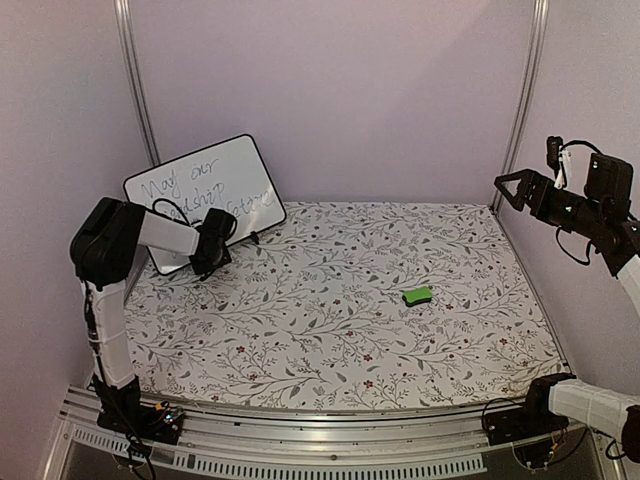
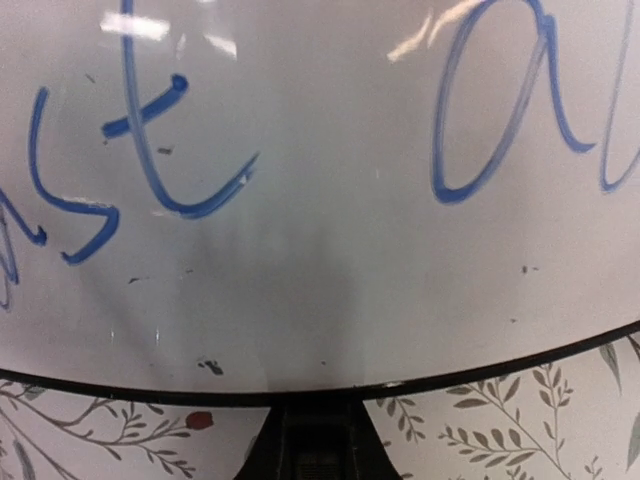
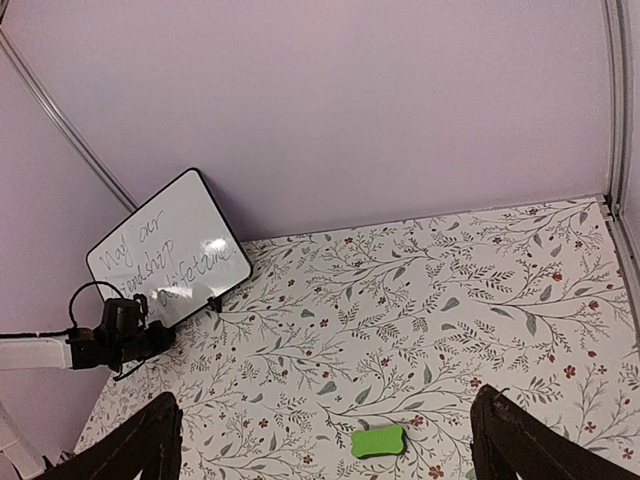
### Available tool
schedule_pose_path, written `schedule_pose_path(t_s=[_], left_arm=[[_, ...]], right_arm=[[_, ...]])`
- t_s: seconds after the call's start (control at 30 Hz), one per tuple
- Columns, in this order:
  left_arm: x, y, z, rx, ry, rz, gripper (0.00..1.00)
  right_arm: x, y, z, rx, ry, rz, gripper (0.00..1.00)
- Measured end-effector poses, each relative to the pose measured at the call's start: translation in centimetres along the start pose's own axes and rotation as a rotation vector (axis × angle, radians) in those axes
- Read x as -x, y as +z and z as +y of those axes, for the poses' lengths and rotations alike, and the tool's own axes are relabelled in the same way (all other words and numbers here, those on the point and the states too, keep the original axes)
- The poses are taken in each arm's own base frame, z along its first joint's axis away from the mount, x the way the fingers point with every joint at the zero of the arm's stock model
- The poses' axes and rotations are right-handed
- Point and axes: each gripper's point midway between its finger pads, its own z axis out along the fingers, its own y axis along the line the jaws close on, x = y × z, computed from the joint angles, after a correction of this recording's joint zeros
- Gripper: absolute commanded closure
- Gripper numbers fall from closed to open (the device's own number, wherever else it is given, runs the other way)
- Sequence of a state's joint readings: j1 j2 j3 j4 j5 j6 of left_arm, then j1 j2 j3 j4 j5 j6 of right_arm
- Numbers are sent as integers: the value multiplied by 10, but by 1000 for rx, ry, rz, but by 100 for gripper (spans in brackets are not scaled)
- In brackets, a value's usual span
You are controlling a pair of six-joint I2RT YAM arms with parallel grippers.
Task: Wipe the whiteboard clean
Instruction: Move the whiteboard to the center of the board.
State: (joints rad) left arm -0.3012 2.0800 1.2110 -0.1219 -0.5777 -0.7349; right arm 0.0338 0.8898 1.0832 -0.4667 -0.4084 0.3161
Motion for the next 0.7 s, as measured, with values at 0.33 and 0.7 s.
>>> schedule_pose_path(t_s=[0.33, 0.7], left_arm=[[-40, -39, -57, -119, 93, -20, 100], [-99, -99, -115, -255, 210, -18, 100]], right_arm=[[-14, 4, -4, 5, 19, 30, 1], [-46, 14, -21, -22, 66, 102, 1]])
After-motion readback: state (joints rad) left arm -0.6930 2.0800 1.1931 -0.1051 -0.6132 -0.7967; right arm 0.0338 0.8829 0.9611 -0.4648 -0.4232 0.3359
